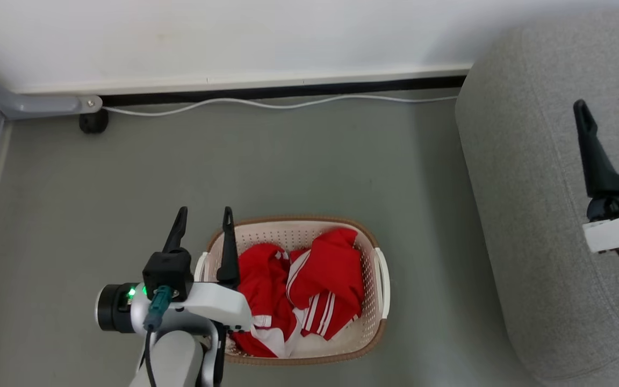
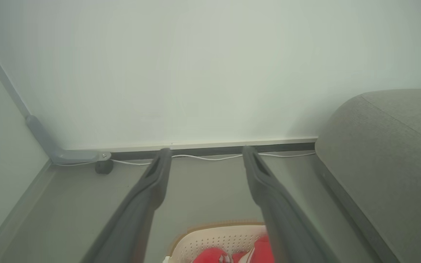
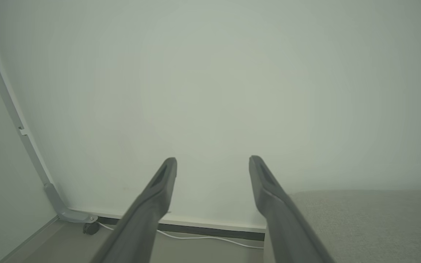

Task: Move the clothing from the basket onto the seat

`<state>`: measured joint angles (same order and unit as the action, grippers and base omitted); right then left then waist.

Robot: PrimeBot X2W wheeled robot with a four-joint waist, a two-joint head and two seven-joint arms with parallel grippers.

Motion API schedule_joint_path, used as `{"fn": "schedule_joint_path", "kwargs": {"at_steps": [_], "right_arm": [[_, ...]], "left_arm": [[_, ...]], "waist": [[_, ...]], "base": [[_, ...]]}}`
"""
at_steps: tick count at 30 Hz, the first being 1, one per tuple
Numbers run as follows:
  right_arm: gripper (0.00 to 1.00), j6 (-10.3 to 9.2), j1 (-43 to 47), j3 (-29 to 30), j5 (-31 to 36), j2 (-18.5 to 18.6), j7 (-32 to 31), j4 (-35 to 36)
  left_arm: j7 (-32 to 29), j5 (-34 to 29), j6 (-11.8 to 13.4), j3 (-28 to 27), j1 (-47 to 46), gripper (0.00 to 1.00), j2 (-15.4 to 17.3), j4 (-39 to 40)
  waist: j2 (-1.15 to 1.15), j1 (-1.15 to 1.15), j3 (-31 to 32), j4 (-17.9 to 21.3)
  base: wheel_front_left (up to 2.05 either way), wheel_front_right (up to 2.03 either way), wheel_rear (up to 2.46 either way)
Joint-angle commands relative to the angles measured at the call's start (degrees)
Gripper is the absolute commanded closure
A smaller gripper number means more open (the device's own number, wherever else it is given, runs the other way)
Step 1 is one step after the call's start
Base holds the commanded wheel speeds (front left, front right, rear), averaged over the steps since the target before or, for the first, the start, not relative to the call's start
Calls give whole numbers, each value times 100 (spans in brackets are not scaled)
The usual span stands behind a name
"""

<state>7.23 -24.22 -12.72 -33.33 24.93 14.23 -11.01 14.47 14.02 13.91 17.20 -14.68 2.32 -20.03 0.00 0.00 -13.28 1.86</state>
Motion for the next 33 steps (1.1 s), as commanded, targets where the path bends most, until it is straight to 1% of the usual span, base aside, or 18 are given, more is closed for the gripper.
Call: {"fn": "schedule_joint_path", "kwargs": {"at_steps": [1, 7, 12, 14, 15, 22, 27, 33], "right_arm": [[0, 25, -106, 44, -79, 214, 77, 321], [0, 25, -250, 367, -284, 550, 77, 996], [0, 25, -427, 648, -428, 762, 77, 1489], [0, 25, -487, 735, -486, 832, 77, 1650], [0, 25, -487, 735, -486, 832, 77, 1650], [0, 25, -636, 942, -638, 1088, 77, 2107], [0, 25, -710, 1107, -718, 1213, 77, 2357], [0, 25, -783, 1198, -795, 1320, 77, 2592]], "left_arm": [[52, 120, 180, 18, -297, 0, 55, 153], [52, 475, 665, 695, -699, 0, 55, 111], [52, 756, 1009, 1237, -1117, 0, 55, 35], [52, 856, 1099, 1401, -1302, 0, 55, -12], [52, 856, 1099, 1401, -1302, 0, 55, -12], [52, 1201, 1234, 1877, -1954, 0, 55, -313], [52, 1495, 1204, 2175, -2385, 0, 55, -757], [52, 1862, 1199, 2603, -2865, 0, 55, -1341]], "waist": [[0, 0, -496, -14], [0, 0, -1363, -15], [0, 0, -2060, -4], [0, 0, -2315, -6], [0, 0, -2315, -6], [0, 0, -3122, -25], [0, 0, -3558, -20], [0, 0, -3907, -21]], "base": [[0, 0, 0], [0, 0, 0], [0, 0, 0], [0, 0, 0], [0, 0, 0], [0, 0, 0], [0, 0, 0], [0, 0, 0]]}}
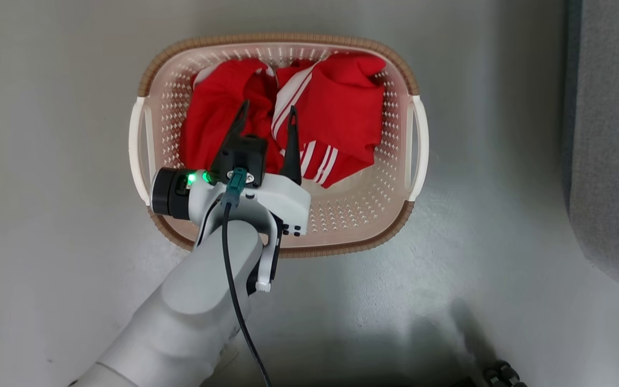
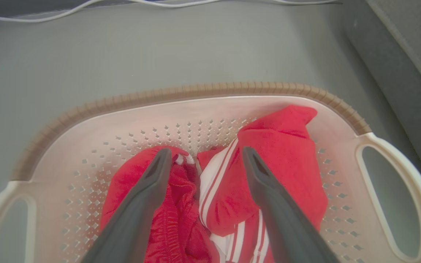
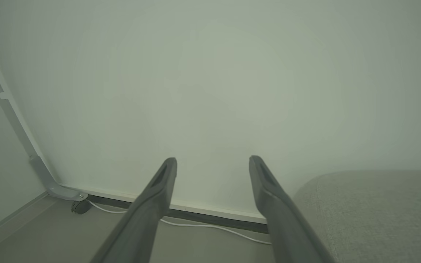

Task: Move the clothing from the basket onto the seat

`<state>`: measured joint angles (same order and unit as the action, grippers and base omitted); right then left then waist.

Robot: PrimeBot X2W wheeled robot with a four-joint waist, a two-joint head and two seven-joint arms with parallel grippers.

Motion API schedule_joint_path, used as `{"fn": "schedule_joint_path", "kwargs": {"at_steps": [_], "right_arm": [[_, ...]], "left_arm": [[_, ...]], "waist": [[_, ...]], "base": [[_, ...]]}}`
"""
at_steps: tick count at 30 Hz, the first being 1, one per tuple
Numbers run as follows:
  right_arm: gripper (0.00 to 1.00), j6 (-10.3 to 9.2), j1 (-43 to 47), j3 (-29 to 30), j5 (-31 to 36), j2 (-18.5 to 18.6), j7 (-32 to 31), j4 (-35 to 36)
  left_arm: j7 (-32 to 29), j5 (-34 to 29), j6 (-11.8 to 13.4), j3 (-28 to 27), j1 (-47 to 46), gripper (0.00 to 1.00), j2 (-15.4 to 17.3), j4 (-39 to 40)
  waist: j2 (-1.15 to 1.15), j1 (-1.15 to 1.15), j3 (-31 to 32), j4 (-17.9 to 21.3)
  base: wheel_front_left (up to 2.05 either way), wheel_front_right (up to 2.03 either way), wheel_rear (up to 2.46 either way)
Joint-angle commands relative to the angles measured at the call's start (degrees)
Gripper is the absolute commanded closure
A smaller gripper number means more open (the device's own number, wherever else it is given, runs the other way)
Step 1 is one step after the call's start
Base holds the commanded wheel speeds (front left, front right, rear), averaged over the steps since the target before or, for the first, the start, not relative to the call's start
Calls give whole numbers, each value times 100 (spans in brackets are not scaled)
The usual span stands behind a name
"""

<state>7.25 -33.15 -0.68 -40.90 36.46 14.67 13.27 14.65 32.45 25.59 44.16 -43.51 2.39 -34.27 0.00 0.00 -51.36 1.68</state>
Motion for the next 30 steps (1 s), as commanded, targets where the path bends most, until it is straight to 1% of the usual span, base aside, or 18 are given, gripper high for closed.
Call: {"fn": "schedule_joint_path", "kwargs": {"at_steps": [1, 4, 5, 9, 11, 14, 18, 25, 26, 30], "right_arm": [[0, 24, 105, -2, -42, 190, 33, 204], [0, 24, 76, 18, -46, 233, 33, 306], [0, 24, 58, 28, -44, 247, 33, 368], [0, 24, 53, 11, -48, 260, 33, 438], [0, 24, 61, 8, -61, 247, 33, 450], [0, 24, 93, 30, -84, 228, 33, 447], [0, 24, 131, 42, -93, 211, 33, 451], [0, 24, 146, 79, -121, 232, 33, 496], [0, 24, 146, 79, -121, 232, 33, 496], [0, 24, 122, 71, -118, 224, 33, 527]], "left_arm": [[35, 109, 25, -25, -55, 0, 49, -15], [35, 332, 121, 186, -276, 0, 49, -338], [35, 514, 226, 344, -404, 0, 49, -615], [35, 1023, 402, 766, -627, 0, 49, -1181], [30, 1317, 529, 1030, -742, 0, 49, -1412], [-5, 1729, 636, 1383, -942, 0, 49, -1657], [-227, 2156, 824, 1831, -1144, 0, 49, -1846], [-665, 2684, 1130, 2461, -1433, 0, 49, -1946], [-665, 2684, 1130, 2461, -1433, 0, 49, -1946], [-1042, 2704, 1343, 2754, -1597, 0, 49, -2074]], "waist": [[0, 0, -146, -6], [0, 0, -277, -12], [0, 0, -341, -6], [0, 0, -391, 29], [0, 0, -405, 55], [0, 0, -427, 82], [0, 0, -453, 106], [0, 0, -544, 115], [0, 0, -544, 115], [0, 0, -597, 134]], "base": [[0, 0, 0], [0, 0, 0], [0, 0, 0], [0, 0, 0], [0, 0, 0], [0, 0, 0], [0, 0, 0], [0, 0, 0], [0, 0, 0], [0, 0, 0]]}}
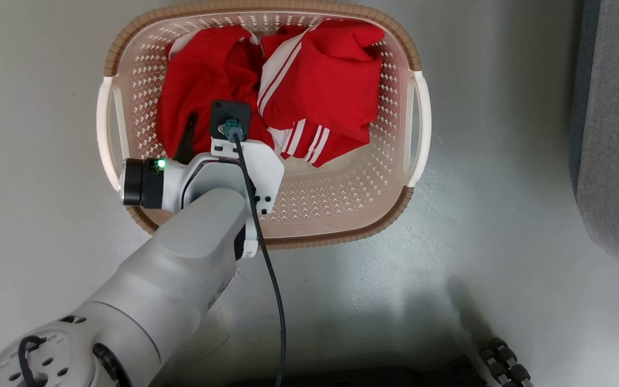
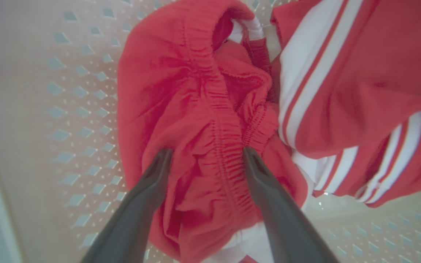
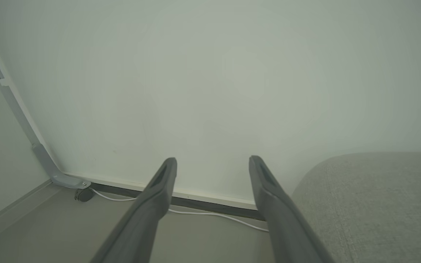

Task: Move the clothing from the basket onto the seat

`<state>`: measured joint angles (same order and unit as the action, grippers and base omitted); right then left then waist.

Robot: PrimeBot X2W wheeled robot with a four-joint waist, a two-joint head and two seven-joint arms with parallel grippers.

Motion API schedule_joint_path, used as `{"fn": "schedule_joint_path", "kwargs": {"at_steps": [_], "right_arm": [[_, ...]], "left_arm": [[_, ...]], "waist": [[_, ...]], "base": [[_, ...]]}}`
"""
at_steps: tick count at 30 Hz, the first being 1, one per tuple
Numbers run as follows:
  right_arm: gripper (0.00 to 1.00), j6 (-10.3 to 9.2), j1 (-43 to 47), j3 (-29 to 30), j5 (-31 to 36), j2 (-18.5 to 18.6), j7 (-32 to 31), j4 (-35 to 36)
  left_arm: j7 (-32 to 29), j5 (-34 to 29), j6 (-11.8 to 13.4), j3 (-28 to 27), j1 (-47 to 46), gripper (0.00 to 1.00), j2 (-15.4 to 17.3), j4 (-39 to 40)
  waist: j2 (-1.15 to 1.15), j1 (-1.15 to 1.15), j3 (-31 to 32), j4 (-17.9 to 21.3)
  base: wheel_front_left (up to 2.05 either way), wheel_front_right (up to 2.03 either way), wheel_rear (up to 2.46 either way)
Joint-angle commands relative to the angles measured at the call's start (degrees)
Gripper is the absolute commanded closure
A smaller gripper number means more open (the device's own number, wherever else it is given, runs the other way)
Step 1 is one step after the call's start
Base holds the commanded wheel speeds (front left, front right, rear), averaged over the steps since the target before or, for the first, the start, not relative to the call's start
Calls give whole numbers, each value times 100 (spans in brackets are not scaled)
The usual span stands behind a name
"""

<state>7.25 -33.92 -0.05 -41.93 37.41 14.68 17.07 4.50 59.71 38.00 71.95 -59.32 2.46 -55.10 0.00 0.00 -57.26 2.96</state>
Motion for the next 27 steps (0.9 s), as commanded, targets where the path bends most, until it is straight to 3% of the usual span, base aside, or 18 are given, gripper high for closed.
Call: {"fn": "schedule_joint_path", "kwargs": {"at_steps": [1, 7, 8, 9, 10, 15, 20, 27], "right_arm": [[0, 24, 192, 5, -14, 124, 32, 152], [0, 24, 136, 12, -65, 100, 32, 186], [0, 24, 129, 16, -71, 94, 32, 189], [0, 24, 125, 25, -72, 92, 32, 191], [0, 24, 120, 28, -70, 87, 32, 194], [0, 24, 105, -8, -59, 16, 32, 183], [0, 24, 73, -139, -42, -97, 32, 96], [0, 24, 167, -390, 21, -187, 32, -114]], "left_arm": [[-140, -54, 127, 22, -47, 0, 42, -16], [-1035, -797, 137, 136, -162, 0, 42, -150], [-1168, -994, 95, 137, -165, 7, 42, -156], [-1245, -1123, 80, 138, -182, 73, 42, -130], [-1317, -1231, 55, 138, -195, 100, 42, -104], [-1494, -1338, 24, 139, -132, 100, 42, 13], [-1326, -1456, -202, 140, 84, 100, 42, -23], [-441, -1144, -608, 8, 417, 100, 42, -315]], "waist": [[0, 0, -18, 14], [0, 0, -79, 79], [0, 0, -84, 83], [0, 0, -87, 80], [0, 0, -86, 79], [0, 0, 46, 73], [0, 0, 423, 76], [0, 0, 1083, 17]], "base": [[0, 0, 0], [0, 0, 0], [0, 0, 0], [0, 0, 0], [0, 0, 0], [0, 0, 0], [0, 0, 0], [0, 0, 0]]}}
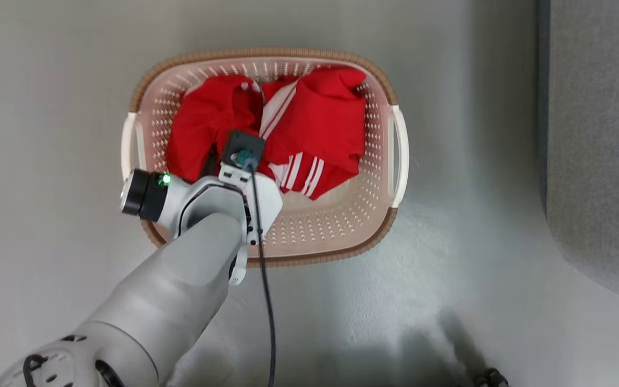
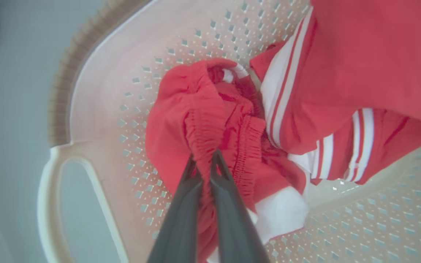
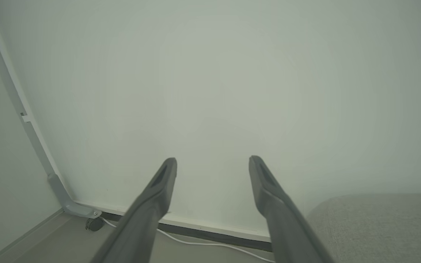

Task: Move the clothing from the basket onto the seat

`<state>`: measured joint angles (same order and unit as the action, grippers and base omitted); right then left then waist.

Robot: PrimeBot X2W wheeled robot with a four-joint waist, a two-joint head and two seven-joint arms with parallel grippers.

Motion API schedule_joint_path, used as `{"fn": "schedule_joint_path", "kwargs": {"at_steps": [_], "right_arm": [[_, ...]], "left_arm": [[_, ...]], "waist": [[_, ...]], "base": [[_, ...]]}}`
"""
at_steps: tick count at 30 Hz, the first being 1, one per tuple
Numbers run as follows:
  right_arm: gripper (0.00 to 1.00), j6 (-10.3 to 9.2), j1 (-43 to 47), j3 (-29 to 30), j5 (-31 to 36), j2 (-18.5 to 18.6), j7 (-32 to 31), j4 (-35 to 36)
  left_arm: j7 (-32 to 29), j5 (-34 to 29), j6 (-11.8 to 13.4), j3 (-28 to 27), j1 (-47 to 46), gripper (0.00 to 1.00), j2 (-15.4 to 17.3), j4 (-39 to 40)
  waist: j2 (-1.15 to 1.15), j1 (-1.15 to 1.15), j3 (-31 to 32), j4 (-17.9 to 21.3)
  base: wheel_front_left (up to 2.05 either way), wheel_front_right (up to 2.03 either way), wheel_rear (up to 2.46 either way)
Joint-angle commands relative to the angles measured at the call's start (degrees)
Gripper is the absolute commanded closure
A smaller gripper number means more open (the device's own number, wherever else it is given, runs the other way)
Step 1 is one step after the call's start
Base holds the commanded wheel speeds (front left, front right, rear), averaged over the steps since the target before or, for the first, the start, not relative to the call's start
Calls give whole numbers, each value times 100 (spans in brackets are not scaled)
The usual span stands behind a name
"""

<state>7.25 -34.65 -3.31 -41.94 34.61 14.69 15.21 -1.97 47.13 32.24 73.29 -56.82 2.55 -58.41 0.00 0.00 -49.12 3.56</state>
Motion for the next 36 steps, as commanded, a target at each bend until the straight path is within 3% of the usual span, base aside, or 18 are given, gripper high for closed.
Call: {"fn": "schedule_joint_path", "kwargs": {"at_steps": [1, 5, 10, 17, 23, 36], "right_arm": [[0, 24, 269, -114, 36, 77, 30, 37], [0, 24, 381, -324, 98, 43, 30, -109], [0, 24, 579, -525, 182, -25, 30, -304], [0, 24, 835, -778, 302, -174, 30, -634], [0, 24, 1121, -953, 436, -408, 30, -996], [0, 24, 1714, -1256, 711, -961, 30, -1615]], "left_arm": [[432, 200, -117, -178, 227, 100, 32, -27], [1131, 442, -495, -232, 391, 100, 32, -298], [1561, 600, -883, -217, 512, 100, 32, -513], [1690, 622, -1128, -284, 756, 100, 32, -543], [1695, 80, -1088, -1063, 1027, 100, 54, -33], [1696, -1637, -1227, -3240, 2385, 100, 624, 2210]], "waist": [[0, 0, 370, -52], [0, 0, 782, -104], [0, 0, 1283, -200], [0, 0, 1928, -292], [0, 0, 2581, -391], [0, 0, 3722, -513]], "base": [[0, 0, 0], [0, 0, 0], [0, 0, 0], [0, 0, 0], [0, 0, 0], [0, 0, 0]]}}
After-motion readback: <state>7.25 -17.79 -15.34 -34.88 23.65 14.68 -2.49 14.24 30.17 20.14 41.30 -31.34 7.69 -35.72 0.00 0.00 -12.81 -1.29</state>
